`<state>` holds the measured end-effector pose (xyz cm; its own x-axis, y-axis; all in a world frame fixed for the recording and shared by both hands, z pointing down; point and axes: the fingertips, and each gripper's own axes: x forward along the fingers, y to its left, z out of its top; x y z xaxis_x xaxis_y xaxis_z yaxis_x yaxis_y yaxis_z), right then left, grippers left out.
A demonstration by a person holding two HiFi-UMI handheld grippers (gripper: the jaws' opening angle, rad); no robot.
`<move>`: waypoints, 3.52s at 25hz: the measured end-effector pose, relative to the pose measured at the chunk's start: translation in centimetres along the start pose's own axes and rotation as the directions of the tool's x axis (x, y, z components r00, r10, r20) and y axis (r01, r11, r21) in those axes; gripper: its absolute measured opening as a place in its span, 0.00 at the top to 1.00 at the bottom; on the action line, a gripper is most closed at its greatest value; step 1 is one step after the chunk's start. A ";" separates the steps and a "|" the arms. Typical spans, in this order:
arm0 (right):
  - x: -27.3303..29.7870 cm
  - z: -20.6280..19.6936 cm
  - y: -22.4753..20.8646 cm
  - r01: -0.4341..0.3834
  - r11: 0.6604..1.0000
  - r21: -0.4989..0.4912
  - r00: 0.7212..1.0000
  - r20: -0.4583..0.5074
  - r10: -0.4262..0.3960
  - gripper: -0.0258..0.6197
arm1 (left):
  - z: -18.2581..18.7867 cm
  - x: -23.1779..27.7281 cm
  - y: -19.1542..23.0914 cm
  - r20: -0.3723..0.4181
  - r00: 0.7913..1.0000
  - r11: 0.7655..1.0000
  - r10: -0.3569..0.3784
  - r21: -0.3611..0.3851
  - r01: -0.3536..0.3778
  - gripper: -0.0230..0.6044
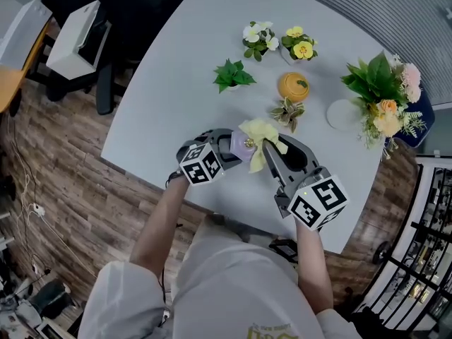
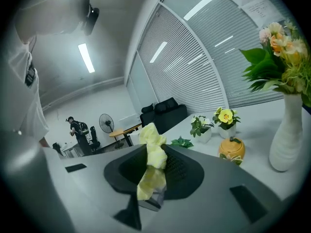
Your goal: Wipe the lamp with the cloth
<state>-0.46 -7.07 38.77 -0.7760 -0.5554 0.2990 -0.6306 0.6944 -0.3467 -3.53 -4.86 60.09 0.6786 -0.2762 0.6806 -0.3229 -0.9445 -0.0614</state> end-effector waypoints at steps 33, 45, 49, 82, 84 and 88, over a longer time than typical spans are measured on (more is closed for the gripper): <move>3.3 -0.3 1.2 0.075 0.956 -0.284 0.978 -0.164 -0.126 0.82 | 0.0 -0.1 -0.1 -0.009 1.000 1.000 -0.003 -0.007 0.003 0.48; 3.7 -0.4 2.7 0.045 0.917 -0.396 0.977 -0.176 -0.124 0.82 | -0.1 0.0 -0.1 -0.009 1.000 1.000 -0.003 -0.008 0.003 0.48; 3.8 -0.1 3.7 0.022 0.909 -0.417 0.979 -0.175 -0.104 0.82 | 0.0 0.0 -0.1 -0.010 1.000 1.000 -0.004 -0.009 0.004 0.48; 2.6 -2.3 6.4 -0.126 0.909 -0.397 0.969 -0.246 0.027 0.83 | -0.1 0.0 0.0 -0.010 1.000 1.000 -0.005 -0.009 0.005 0.48; 2.3 -2.7 6.5 -0.139 0.912 -0.386 0.966 -0.254 0.039 0.83 | -0.1 0.0 0.0 -0.010 1.000 1.000 -0.006 -0.008 0.005 0.48; 1.8 -3.1 6.5 -0.147 0.919 -0.365 0.964 -0.259 0.051 0.83 | 0.0 -0.1 0.0 -0.010 1.000 1.000 -0.005 -0.008 0.005 0.48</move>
<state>-5.94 -2.09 39.82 -0.7764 -0.3819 0.5013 -0.4605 0.8868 -0.0378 -3.60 -4.84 60.08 0.6738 -0.2696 0.6880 -0.3245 -0.9444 -0.0523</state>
